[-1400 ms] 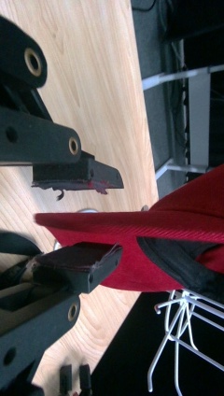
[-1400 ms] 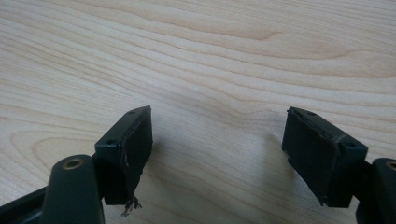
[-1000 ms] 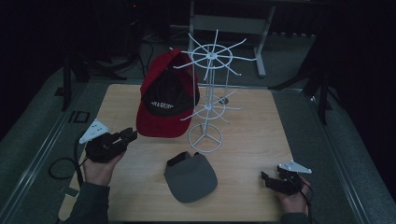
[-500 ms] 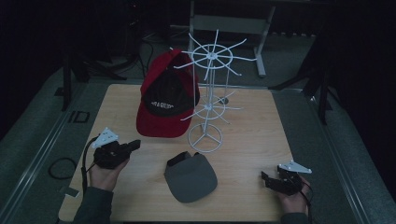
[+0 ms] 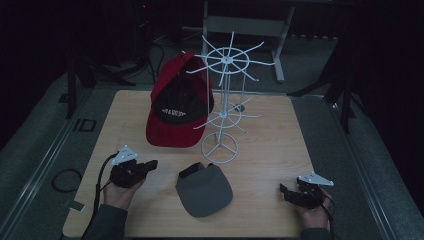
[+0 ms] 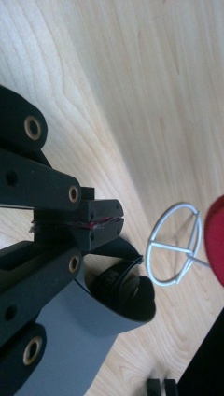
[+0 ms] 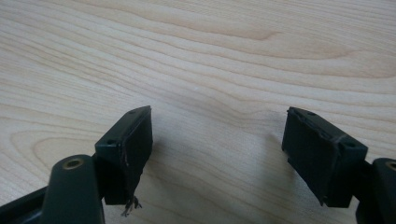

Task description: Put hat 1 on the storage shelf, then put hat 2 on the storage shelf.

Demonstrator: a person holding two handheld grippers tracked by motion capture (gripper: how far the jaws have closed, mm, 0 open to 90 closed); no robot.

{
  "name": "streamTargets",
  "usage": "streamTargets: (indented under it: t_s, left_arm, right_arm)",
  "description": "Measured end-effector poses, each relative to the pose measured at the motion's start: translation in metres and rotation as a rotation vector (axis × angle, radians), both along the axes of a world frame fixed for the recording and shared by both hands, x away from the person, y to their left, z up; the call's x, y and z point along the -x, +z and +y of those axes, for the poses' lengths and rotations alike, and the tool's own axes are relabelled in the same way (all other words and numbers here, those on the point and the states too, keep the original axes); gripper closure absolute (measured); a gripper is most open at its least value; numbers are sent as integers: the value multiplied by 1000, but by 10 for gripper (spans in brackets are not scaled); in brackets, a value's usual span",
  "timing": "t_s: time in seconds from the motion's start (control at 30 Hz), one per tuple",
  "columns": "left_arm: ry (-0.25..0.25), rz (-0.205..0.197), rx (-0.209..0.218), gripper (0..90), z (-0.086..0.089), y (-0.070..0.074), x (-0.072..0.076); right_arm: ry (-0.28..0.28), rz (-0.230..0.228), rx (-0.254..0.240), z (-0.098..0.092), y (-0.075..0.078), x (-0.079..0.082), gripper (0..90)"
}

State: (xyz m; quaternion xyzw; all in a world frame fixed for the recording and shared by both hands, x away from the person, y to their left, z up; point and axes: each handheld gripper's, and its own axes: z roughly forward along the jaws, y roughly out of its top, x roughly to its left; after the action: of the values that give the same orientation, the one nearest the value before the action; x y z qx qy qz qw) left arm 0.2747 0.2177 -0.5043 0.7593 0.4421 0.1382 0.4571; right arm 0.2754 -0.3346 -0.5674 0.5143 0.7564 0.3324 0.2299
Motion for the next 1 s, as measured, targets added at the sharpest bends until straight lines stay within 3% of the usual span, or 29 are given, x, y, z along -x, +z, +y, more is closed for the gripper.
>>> streamTargets:
  t_s: [0.7, 1.0]
  left_arm:
    - [-98, 106, -60, 900, -29, -38, 10]
    - [-120, 137, -79, 900, -34, -47, 11]
  right_arm:
    - [-3, -1, 0, 0, 0, 0, 250]
    - [-1, -2, 0, 0, 0, 0, 251]
